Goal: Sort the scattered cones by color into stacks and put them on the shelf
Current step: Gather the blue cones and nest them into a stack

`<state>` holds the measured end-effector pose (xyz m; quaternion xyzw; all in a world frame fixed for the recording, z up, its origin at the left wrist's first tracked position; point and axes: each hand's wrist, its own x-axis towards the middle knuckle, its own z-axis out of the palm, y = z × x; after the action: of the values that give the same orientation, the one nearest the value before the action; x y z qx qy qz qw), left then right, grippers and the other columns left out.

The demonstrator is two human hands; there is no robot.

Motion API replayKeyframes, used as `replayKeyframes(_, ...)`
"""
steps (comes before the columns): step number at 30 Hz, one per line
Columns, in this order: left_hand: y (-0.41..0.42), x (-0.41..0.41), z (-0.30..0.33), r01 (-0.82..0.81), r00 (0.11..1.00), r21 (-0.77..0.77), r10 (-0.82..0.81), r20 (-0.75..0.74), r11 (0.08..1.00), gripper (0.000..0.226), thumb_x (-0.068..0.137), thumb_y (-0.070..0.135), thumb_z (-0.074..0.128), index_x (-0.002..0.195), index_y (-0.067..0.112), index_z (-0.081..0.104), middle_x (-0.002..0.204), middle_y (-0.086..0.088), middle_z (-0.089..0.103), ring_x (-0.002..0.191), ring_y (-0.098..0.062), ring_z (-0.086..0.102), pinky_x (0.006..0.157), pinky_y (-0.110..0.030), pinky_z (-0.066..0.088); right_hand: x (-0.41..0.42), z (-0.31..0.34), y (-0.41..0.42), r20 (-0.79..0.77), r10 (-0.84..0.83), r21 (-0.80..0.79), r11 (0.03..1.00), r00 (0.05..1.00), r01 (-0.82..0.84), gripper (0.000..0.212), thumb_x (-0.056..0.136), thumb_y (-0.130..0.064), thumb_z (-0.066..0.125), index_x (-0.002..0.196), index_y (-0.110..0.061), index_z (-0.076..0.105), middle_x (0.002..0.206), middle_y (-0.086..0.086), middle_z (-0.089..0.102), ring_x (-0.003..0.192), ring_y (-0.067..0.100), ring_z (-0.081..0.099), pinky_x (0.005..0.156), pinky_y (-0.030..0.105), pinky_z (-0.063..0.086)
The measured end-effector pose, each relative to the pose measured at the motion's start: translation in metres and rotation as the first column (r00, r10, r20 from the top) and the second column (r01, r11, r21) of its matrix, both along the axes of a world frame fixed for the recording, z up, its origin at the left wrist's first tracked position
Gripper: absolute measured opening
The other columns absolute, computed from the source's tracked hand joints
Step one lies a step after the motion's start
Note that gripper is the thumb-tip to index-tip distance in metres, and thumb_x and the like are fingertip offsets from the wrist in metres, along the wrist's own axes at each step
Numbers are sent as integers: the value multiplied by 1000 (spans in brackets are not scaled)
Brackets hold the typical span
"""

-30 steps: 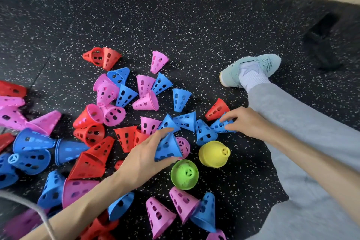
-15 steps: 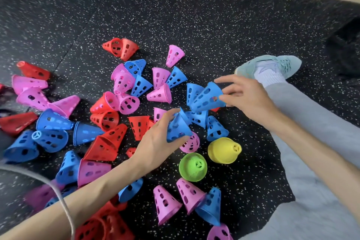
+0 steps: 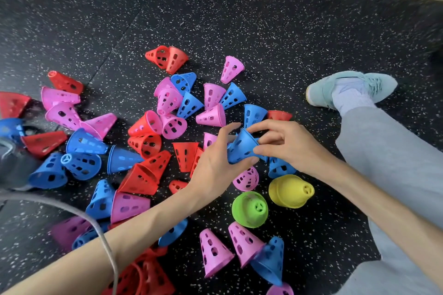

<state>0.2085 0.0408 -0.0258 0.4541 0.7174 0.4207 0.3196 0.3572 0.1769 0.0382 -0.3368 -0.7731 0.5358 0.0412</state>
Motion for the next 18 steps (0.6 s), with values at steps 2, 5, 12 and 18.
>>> replayKeyframes(2,4,-1,-2,12,1000,-1,-12,26,1000,76,84,47,80,145,43,34,116,27,59,92,10,60,82,-10,47,0,-1,2,13,-17,50,999,1000,17,38,88,-12,76,119,-32,70,83,-6,77,83,15,71,88,29,54)
replayKeyframes(5,9,-7,-7,66,996,-13,-65,66,998,74,88,44,76,147,39,32,124,28,58,108,12,57,92,-12,47,1,3,11,44,-94,186,979,995,84,33,89,-12,75,117,-29,73,82,-7,76,73,4,66,77,19,50)
replayKeyframes(12,18,-27,-30,113,991,-109,-120,-58,988,68,96,27,71,152,25,33,148,1,54,129,-10,55,108,-29,45,11,6,30,55,-361,323,889,931,326,28,88,-13,69,107,-33,73,79,-15,76,78,1,69,87,35,55)
replayKeyframes(18,33,-25,-45,147,950,-185,-191,-248,972,70,94,23,73,153,22,34,135,-9,61,116,-25,63,96,-40,54,12,8,31,105,-388,344,878,916,333,27,90,-13,68,111,-30,73,83,-14,75,82,2,69,86,35,55)
